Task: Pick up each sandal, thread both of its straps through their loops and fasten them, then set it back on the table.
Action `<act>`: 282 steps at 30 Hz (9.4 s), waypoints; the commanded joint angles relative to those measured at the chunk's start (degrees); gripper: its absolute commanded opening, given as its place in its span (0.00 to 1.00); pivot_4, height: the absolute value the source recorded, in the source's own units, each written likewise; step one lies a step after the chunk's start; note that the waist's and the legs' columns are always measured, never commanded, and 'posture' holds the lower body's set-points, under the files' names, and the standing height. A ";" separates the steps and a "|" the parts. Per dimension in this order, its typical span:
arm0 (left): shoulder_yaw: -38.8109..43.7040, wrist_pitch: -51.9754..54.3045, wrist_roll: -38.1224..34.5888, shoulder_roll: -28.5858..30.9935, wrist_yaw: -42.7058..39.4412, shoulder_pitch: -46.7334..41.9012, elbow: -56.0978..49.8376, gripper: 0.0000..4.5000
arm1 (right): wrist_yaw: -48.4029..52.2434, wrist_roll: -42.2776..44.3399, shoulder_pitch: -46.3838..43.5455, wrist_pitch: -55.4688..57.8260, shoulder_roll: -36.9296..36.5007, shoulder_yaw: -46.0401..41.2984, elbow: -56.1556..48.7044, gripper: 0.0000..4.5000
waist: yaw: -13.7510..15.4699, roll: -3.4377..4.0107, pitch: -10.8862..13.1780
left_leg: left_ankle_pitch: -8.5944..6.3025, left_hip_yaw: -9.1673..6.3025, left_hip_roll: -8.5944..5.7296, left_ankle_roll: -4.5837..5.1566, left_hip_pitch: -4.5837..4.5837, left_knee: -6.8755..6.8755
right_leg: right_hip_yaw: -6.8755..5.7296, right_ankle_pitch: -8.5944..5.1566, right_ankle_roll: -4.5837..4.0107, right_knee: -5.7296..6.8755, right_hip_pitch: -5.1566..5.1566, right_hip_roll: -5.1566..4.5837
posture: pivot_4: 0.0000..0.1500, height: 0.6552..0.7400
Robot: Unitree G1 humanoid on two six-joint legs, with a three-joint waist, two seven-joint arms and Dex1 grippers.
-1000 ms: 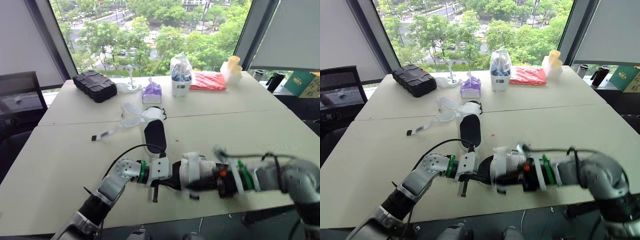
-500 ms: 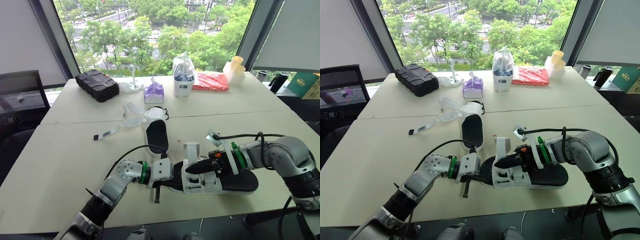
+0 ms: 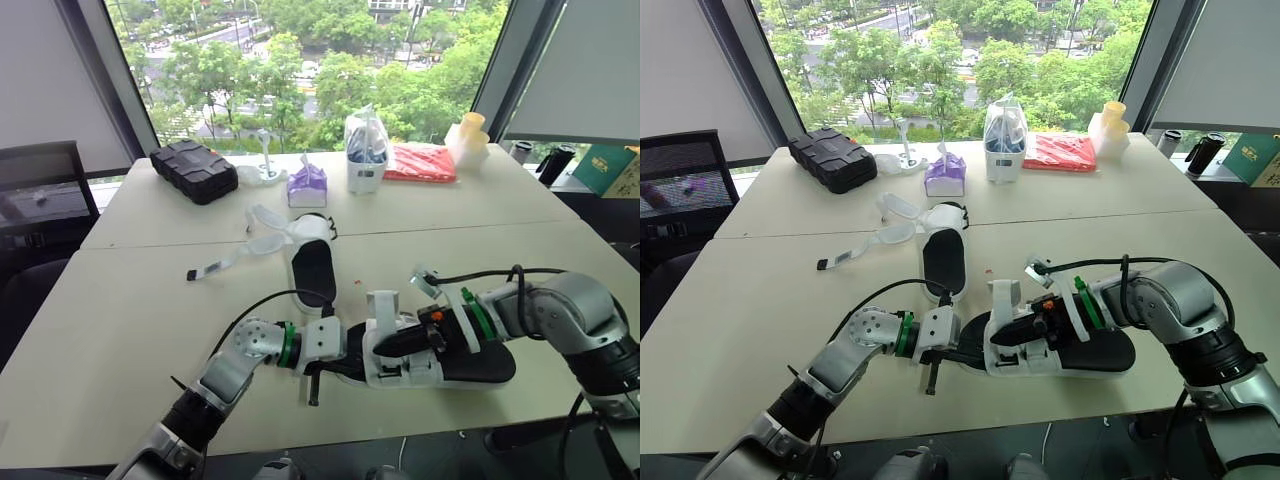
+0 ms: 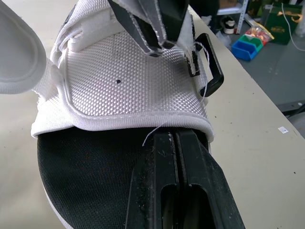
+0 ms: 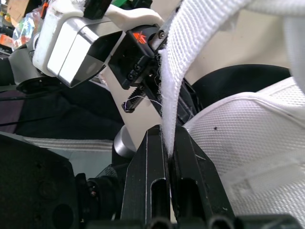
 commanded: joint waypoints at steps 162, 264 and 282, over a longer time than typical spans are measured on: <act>-4.53 -0.47 3.57 1.28 1.50 2.65 4.16 0.00 | 9.41 1.47 24.51 -9.16 -17.39 -24.24 -22.96 0.99 | 0.04 -0.13 -0.80 | -0.17 0.01 0.06 -0.01 -0.07 -0.19 | -0.16 -0.19 0.25 -0.18 -0.04 -0.24 | 1.00 1.00; -5.53 3.74 4.35 1.83 3.43 1.85 1.81 0.00 | -13.02 4.85 -1.86 -1.79 9.87 -12.72 7.92 0.78 | -0.16 0.02 -0.64 | -0.25 0.07 0.12 0.11 -0.06 -0.08 | -0.55 -0.20 0.27 -0.16 0.04 -0.44 | 1.00 1.00; -5.53 3.59 4.47 2.12 3.89 1.87 1.75 0.00 | 1.84 -15.87 -5.75 -17.36 8.35 4.80 10.95 0.78 | -0.20 0.06 -0.64 | -0.23 0.07 0.10 0.09 -0.05 -0.06 | -0.58 -0.19 0.29 -0.11 -0.05 -0.37 | 1.00 1.00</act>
